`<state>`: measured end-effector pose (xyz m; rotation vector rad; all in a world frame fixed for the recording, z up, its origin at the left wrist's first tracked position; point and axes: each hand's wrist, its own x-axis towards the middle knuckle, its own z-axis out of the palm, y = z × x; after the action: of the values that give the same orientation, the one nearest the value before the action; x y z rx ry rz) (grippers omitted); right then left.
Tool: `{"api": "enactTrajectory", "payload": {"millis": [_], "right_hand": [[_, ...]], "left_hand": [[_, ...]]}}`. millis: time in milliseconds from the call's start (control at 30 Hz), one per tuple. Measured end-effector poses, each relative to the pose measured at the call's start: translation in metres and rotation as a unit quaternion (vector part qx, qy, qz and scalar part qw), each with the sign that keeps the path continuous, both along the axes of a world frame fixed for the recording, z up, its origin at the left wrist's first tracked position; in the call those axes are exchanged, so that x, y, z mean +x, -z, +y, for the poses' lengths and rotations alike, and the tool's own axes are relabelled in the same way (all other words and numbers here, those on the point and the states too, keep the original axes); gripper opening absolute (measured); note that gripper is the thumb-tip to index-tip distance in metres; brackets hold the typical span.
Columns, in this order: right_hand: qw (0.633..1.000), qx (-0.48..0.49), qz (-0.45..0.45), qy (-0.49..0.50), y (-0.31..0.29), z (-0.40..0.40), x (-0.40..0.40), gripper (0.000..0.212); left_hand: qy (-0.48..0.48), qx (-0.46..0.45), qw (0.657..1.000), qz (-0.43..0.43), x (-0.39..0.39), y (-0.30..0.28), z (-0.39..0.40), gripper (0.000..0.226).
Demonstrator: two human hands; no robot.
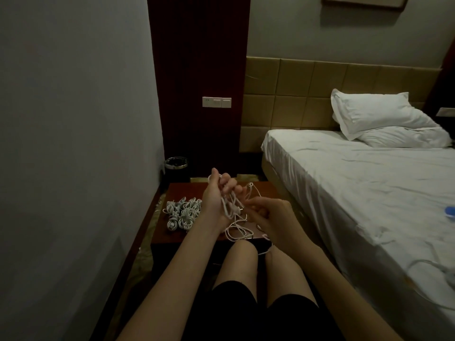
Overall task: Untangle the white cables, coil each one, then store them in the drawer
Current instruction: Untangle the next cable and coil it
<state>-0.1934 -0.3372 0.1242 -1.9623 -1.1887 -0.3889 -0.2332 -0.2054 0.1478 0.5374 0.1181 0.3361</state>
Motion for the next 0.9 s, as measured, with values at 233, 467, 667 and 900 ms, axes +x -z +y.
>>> {"api": "enactTrajectory", "payload": {"millis": [233, 467, 667, 900], "right_hand": [[0.995, -0.065, 0.073, -0.02, -0.011, -0.021, 0.001, 0.014], [0.973, -0.206, -0.065, -0.081, -0.025, -0.005, -0.019, 0.019], [0.973, -0.208, -0.101, 0.001, -0.051, 0.007, -0.013, 0.04], [0.97, -0.207, -0.111, 0.06, -0.05, 0.008, -0.01, 0.057]], "left_hand": [[-0.004, 0.02, 1.0, -0.023, 0.0, -0.004, 0.015, 0.063], [-0.005, 0.143, 0.989, 0.023, 0.0, -0.004, 0.0, 0.058], [0.028, 0.298, 0.947, 0.113, -0.004, -0.006, -0.009, 0.05], [0.126, 0.427, 0.88, 0.162, -0.007, -0.004, -0.008, 0.05]]}}
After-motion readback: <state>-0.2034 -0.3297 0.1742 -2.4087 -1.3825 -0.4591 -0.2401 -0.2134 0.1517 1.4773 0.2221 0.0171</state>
